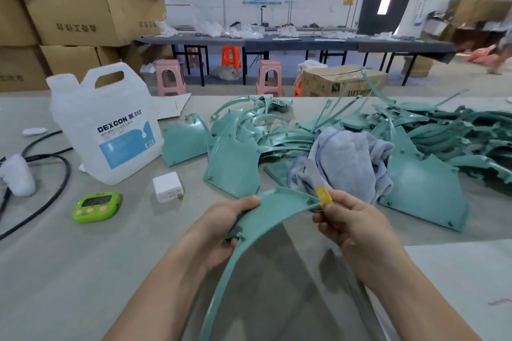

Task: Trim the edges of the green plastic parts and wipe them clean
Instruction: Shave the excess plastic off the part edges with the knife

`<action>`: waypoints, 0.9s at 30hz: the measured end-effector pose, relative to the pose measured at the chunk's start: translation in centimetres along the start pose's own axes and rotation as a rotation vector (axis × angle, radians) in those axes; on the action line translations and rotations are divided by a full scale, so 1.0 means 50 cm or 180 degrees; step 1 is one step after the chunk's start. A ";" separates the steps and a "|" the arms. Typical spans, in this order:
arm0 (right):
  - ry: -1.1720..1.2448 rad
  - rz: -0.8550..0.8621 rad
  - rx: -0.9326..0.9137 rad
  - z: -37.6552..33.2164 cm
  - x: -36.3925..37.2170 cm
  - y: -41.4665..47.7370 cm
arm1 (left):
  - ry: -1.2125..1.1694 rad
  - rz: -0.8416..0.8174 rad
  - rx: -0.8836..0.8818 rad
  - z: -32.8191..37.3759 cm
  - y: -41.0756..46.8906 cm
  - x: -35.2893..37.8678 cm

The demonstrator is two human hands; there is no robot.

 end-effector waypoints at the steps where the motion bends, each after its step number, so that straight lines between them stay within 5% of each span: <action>1: 0.0108 0.0021 0.0055 -0.001 0.001 0.000 | 0.0003 0.0021 0.0031 -0.003 0.000 0.004; 9: 0.0032 0.0010 0.0177 -0.013 -0.001 -0.005 | 0.0007 0.0510 0.0454 0.011 -0.014 0.014; 17: 0.0070 0.0083 0.0049 -0.021 -0.009 0.001 | -0.0572 0.1847 0.3753 0.147 -0.116 -0.043; 19: 0.0101 0.0088 0.0036 -0.021 -0.010 0.003 | 0.0249 0.2173 0.4255 0.146 -0.136 -0.048; 22: 0.0118 0.0089 0.0003 -0.021 -0.006 0.006 | 0.2024 0.2413 0.3991 0.100 -0.122 -0.020; 27: 0.0243 0.0340 -0.0082 -0.025 -0.010 0.006 | 0.4366 0.1450 0.3592 -0.007 -0.041 0.055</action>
Point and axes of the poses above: each hand's wrist, its own y-axis towards the middle knuckle, its own x-axis out of the palm, z = x × y, the point moved 1 cm from there along y, towards the middle knuckle, and after that the axes turned 14 degrees about -z, right-handed, at the moved point
